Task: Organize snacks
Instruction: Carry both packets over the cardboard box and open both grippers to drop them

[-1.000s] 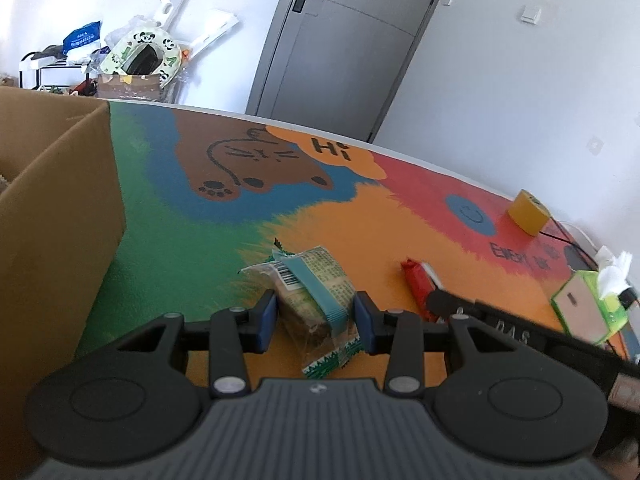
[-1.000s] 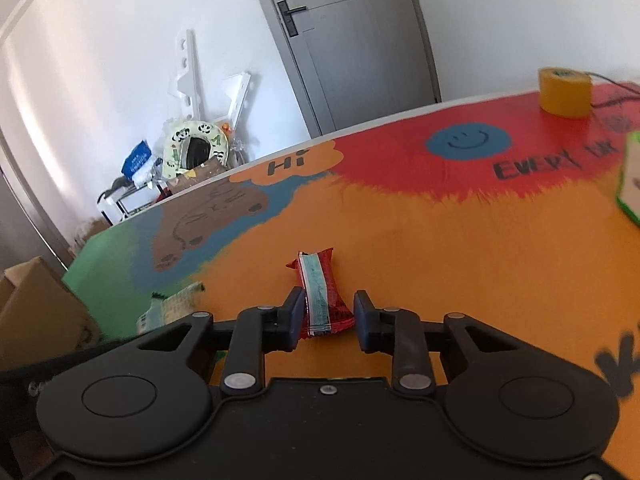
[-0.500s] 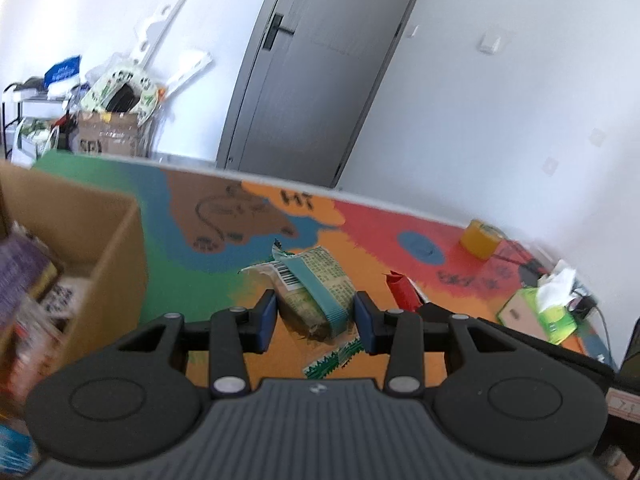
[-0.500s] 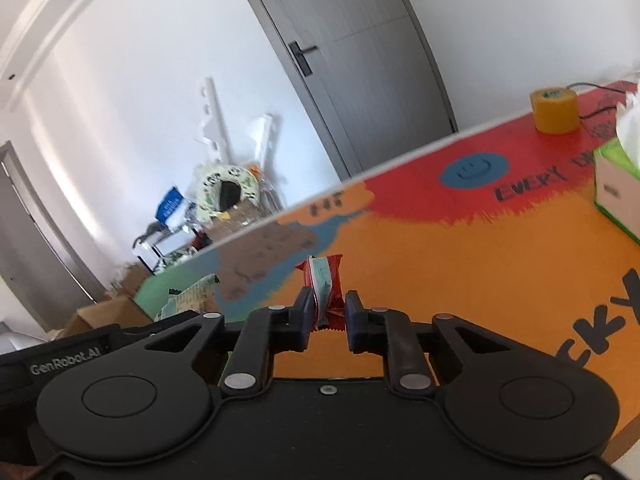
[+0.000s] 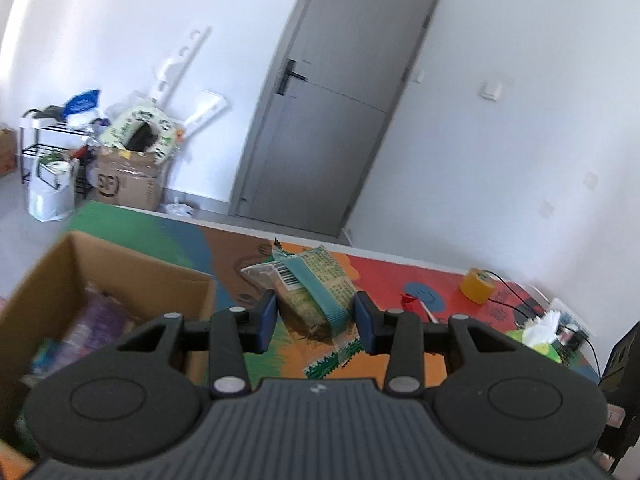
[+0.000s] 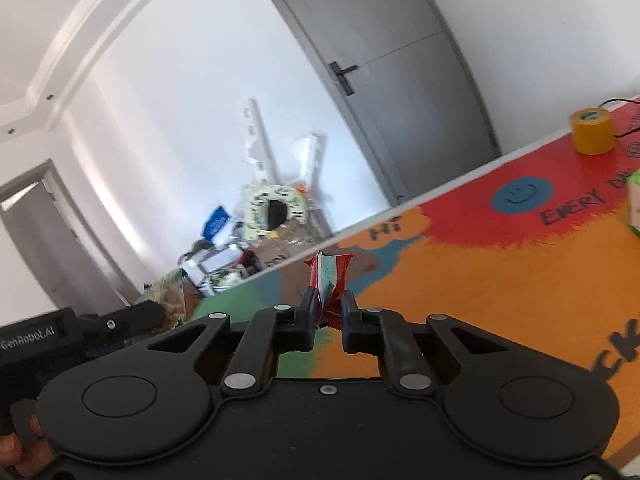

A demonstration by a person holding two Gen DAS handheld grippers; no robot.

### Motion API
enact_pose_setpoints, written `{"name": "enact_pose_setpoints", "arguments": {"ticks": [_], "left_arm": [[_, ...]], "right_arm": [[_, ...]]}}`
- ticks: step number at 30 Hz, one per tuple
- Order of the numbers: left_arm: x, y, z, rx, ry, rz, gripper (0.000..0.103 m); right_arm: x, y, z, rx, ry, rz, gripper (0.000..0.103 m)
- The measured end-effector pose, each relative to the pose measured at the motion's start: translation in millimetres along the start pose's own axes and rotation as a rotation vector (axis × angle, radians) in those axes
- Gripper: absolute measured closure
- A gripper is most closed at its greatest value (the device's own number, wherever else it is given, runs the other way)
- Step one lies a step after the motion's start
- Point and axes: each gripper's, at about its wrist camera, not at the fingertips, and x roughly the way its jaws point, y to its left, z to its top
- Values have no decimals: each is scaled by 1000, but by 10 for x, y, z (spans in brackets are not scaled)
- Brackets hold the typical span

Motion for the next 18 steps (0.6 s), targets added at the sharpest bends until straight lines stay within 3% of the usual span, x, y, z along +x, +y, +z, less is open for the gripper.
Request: {"name": "enact_pose_setpoints", "arguments": {"ticks": [9,18], "left_arm": [[-294,484,28,-38,-16,101,63],[-500,966,-4,-97,-12,167,63]], "right_arm": [[91,403,10,-29,9,128,90],[253,746,-17,-92,51,199,90]]}}
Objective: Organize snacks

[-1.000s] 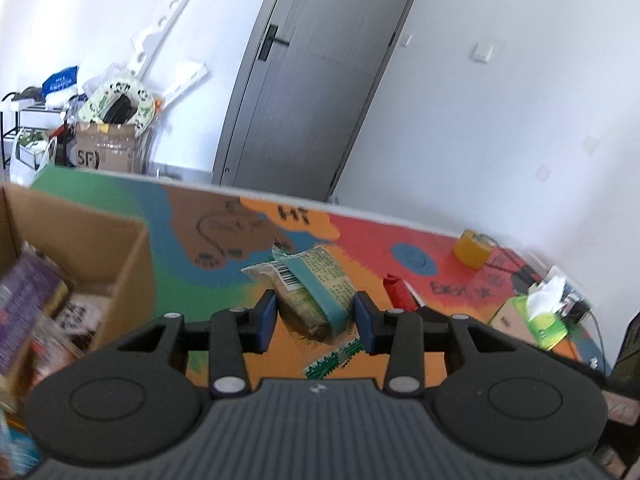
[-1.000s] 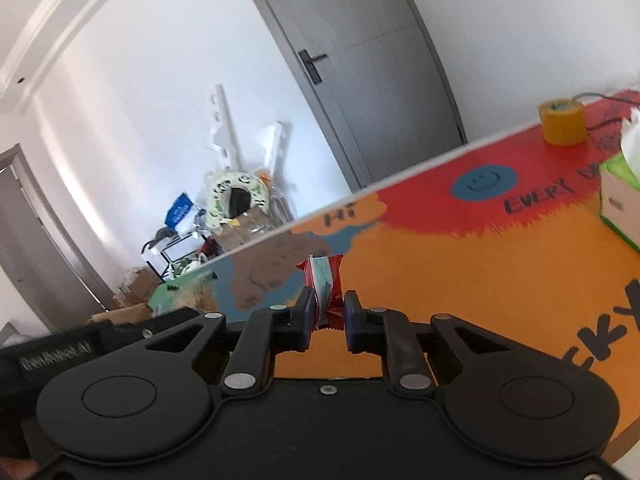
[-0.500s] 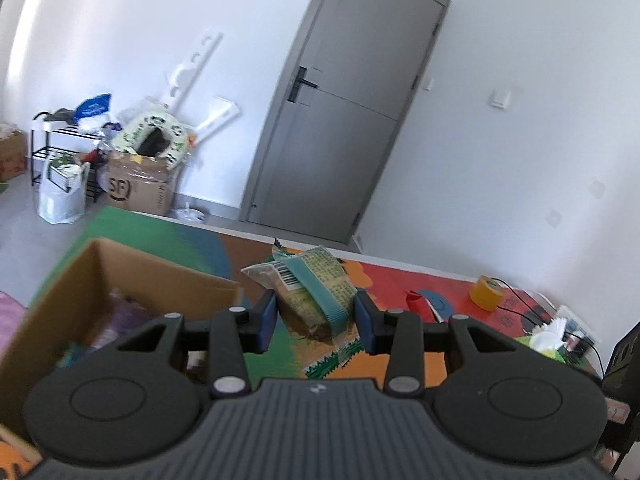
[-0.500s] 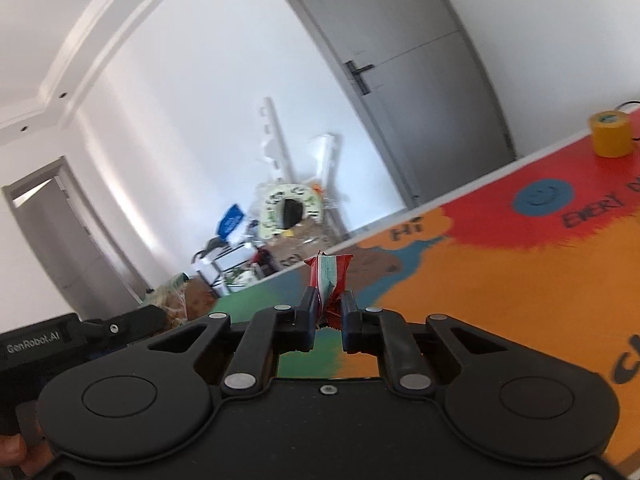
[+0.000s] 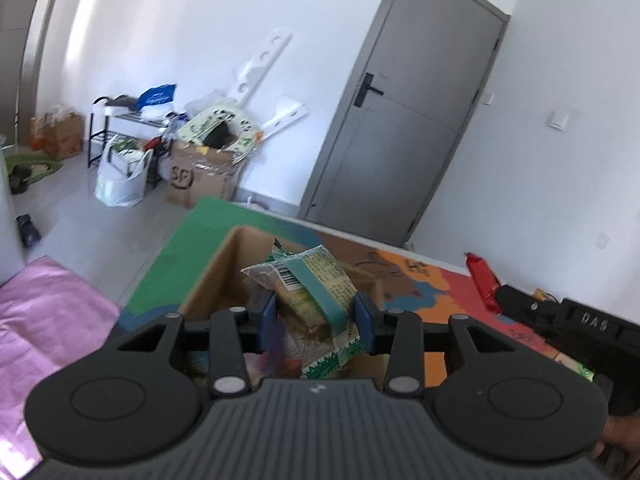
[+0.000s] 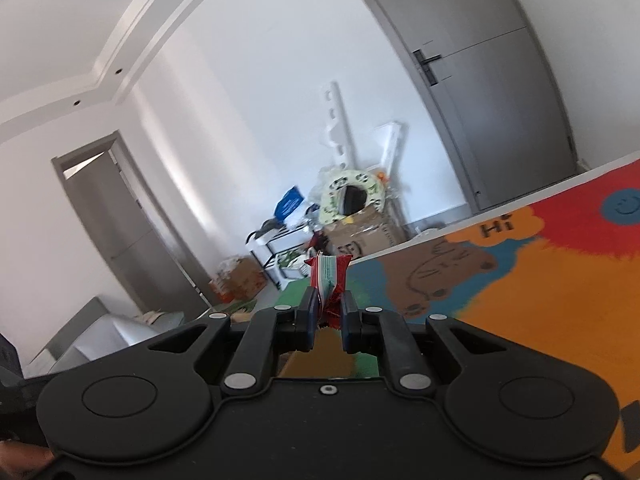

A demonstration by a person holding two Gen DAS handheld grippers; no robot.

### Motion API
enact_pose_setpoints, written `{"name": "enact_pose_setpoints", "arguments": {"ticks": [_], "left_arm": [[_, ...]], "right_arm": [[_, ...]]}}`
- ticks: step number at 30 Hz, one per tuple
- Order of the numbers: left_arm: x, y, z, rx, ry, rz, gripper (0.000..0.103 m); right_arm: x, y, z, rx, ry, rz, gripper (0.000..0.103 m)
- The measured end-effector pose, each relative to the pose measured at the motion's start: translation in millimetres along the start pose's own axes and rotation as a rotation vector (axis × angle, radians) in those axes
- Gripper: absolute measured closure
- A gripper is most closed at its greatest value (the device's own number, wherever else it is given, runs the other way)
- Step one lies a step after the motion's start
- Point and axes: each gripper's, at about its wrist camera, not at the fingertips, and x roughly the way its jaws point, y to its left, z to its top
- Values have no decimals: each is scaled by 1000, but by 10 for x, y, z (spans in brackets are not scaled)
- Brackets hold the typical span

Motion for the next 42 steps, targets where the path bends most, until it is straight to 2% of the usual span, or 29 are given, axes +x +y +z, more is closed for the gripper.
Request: {"name": "enact_pose_setpoints", "arguments": {"ticks": [8,12,15,16,18,21,23,25,26,27,29,32,35,38,42], "left_arm": [[-128,257,-31,-47,8,40,63],[-190,275,-18,-56,7,53,51],[-233,306,10,-75,-8,51,49],[-249,312,22,-76,-13,54,48],[-293,319,14,-76,-19,58,41],[-293,342,11,-86,-9,70,29],[-245,315,32,-99,18,82,26],[-197,244,99,-69,48,73,26],[-205,195,125,-51,32,55,25],[-219,158,138,-47,8,49,20],[-204,87,130,-45,4,45,14],[-129,-6,76,-7,47,-1,14],[-75,-48,15,-12,74,-30,14],[-23,-128,-33,12,95,-15,14],[-20,-182,-52,32,116,-30,13]], "right_arm": [[150,302,-99,-29,61,75,90],[258,503,-183,-58,103,102,90],[301,591,-234,-57,132,132,88],[311,607,-247,-60,147,140,85],[313,650,-271,-79,170,139,69],[245,629,-258,-70,164,118,68],[201,625,-239,-62,162,92,67],[146,641,-230,-64,157,69,61],[94,633,-225,-58,140,55,48],[42,620,-217,-51,124,39,36],[-65,596,-208,-59,99,-1,35],[-202,498,-208,-50,81,-43,32],[-318,395,-207,-33,80,-80,31],[-408,323,-210,-17,62,-122,23],[-521,268,-233,-4,43,-158,14]]}}
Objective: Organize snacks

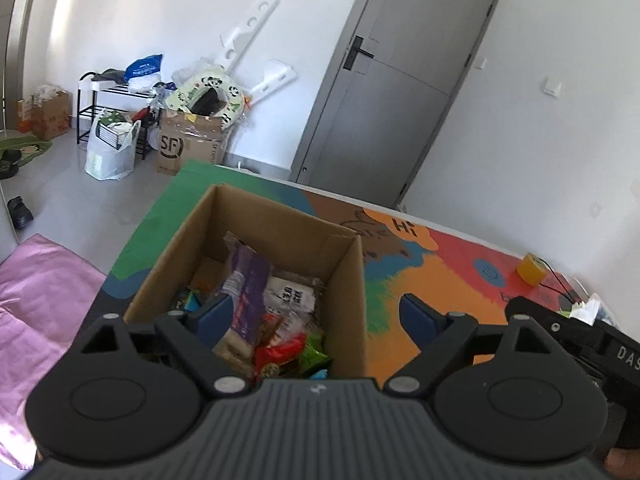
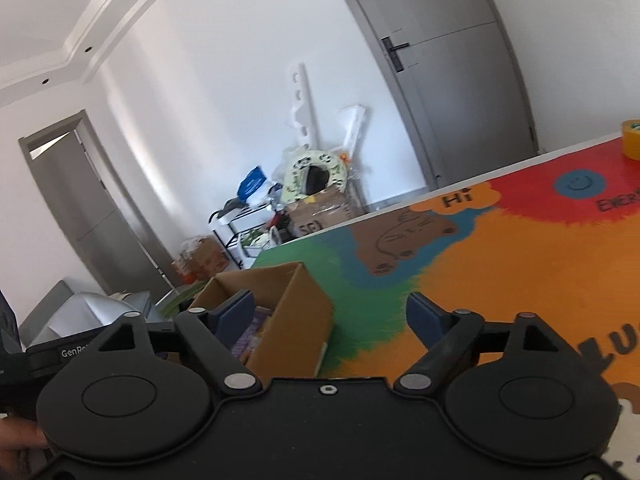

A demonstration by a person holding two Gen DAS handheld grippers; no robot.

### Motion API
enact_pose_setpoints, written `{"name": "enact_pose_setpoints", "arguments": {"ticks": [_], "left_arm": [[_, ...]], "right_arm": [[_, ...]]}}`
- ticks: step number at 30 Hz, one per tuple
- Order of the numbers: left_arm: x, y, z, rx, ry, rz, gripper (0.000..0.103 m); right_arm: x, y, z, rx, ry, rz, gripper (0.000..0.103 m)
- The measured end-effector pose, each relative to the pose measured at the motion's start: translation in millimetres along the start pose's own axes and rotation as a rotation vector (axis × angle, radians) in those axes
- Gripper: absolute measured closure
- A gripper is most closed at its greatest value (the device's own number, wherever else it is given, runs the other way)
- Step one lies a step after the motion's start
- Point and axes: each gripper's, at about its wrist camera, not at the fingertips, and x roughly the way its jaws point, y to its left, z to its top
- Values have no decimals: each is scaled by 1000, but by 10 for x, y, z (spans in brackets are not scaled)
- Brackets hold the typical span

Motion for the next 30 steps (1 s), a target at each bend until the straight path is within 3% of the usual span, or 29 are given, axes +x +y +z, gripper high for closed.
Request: {"name": "enact_pose_setpoints", "arguments": {"ticks": [5,14,30], "left_arm": [[-43,-126,-37,52,3,-4,9],[-115,-237,-134,112,51,-20,0],[-387,-371,-387,228,84,-54,0]], "right_arm": [[-92,-79,-54,11,-10,-33,0],[-281,-153,-140,19,5,-91,0],[-829,-23,-315,-9,-2,-192,0]]}}
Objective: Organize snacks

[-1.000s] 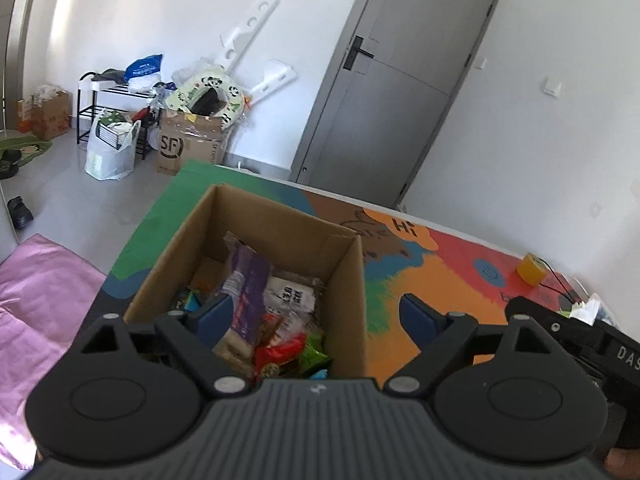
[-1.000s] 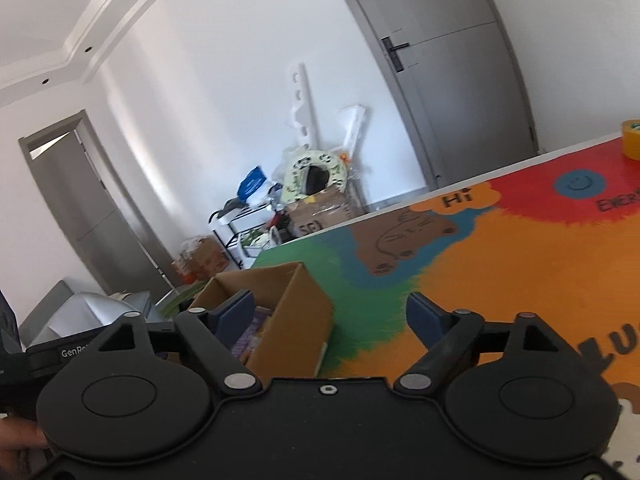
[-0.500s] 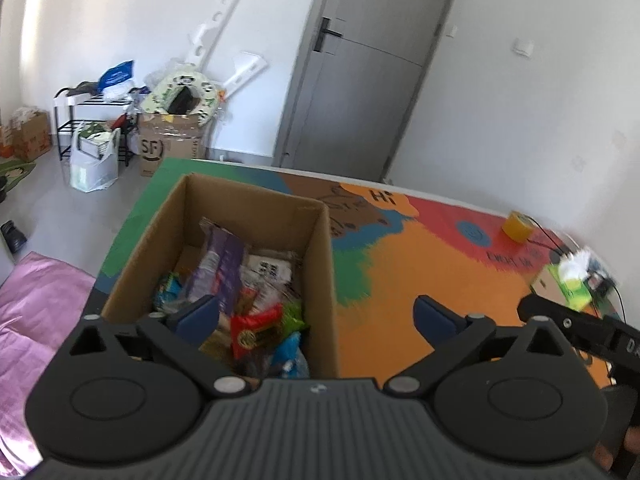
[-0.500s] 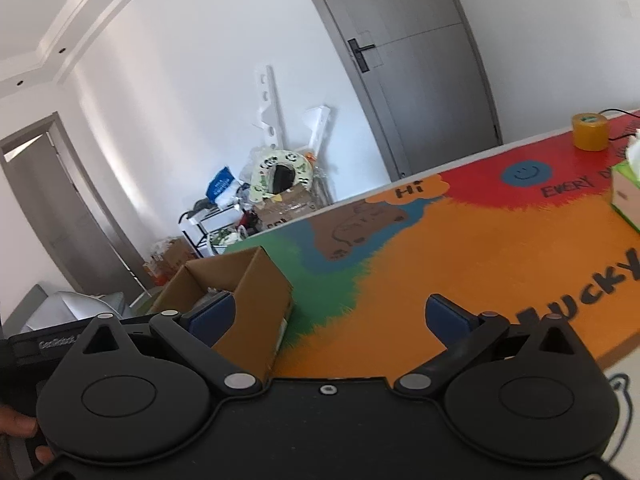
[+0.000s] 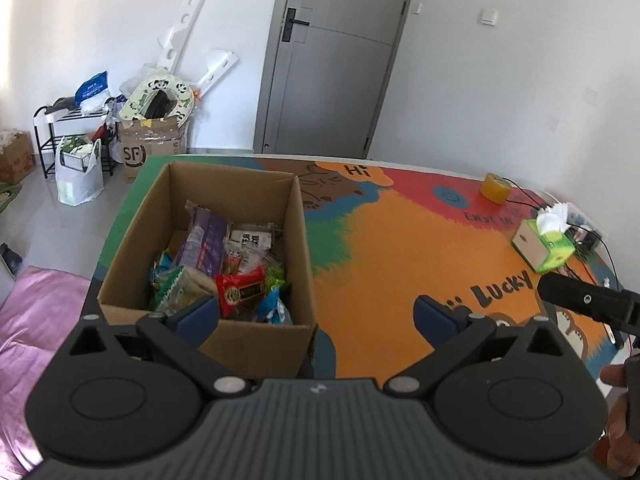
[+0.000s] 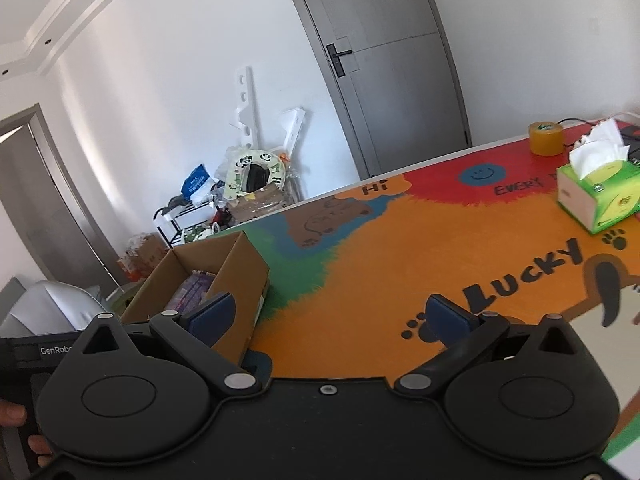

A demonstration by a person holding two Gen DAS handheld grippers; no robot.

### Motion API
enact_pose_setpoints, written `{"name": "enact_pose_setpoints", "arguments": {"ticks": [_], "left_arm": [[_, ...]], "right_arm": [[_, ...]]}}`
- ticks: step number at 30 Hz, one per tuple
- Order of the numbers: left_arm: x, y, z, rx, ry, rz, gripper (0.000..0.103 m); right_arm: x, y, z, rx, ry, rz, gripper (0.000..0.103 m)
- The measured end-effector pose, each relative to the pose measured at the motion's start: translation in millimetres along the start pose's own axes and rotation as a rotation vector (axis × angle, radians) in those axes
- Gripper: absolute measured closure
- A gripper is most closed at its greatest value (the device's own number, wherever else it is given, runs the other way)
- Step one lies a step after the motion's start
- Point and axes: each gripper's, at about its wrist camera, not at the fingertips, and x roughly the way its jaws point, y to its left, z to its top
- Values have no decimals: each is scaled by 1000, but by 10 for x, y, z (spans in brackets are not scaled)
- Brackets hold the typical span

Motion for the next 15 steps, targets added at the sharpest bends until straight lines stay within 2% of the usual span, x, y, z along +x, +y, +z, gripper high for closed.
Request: {"name": "enact_pose_setpoints", "arguments": {"ticks": [4,15], "left_arm": [[-106,-52,-62,25,-2,1,0],[-466,-150,-247,71,-45,-4,0]], "right_arm": [[-147,82,-37,-34,-6,10,0],[-575,298,-108,-87,-15,-43,0]]}}
